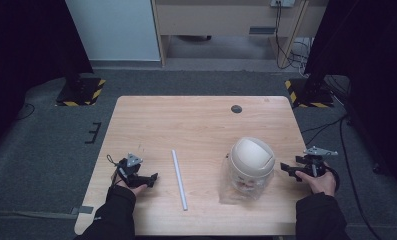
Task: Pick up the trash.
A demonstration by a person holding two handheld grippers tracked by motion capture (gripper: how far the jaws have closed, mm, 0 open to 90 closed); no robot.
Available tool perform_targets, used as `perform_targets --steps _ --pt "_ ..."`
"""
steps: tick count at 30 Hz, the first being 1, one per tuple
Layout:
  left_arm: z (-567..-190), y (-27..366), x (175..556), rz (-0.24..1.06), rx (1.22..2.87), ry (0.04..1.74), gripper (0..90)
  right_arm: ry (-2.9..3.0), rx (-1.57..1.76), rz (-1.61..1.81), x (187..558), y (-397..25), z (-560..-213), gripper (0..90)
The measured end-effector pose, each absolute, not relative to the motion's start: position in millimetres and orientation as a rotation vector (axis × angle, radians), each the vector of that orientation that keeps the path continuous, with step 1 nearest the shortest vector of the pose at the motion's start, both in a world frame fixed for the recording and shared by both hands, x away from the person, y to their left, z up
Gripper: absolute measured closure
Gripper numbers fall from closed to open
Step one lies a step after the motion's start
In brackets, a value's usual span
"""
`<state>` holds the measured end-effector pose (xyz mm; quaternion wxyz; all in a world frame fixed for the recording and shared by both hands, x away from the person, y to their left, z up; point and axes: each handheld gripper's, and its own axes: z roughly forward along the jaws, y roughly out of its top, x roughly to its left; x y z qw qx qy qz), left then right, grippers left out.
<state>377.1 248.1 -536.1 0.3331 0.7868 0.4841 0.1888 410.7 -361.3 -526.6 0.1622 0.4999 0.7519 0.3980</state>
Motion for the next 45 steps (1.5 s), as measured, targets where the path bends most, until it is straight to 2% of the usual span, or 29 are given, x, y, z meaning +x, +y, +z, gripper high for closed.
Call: perform_targets --steps 10,16,23,34,45 --pt "-536 247 377 0.502 2.083 1.249 0.9 2.142 1.161 1.328 406 -359 -485 15.2" --pt "-535 247 377 0.494 2.088 1.248 1.3 2.101 0.988 1.489 393 -362 -445 15.1" --pt "-535 247 377 0.492 2.093 1.246 1.5 2.125 0.801 1.649 378 -354 -415 15.8" --pt "-535 247 377 0.484 2.093 1.245 1.5 2.291 0.574 1.759 370 -307 -402 15.8" --pt "-534 246 377 0.479 2.095 1.245 1.6 2.427 0.559 1.710 375 -279 -422 15.9"
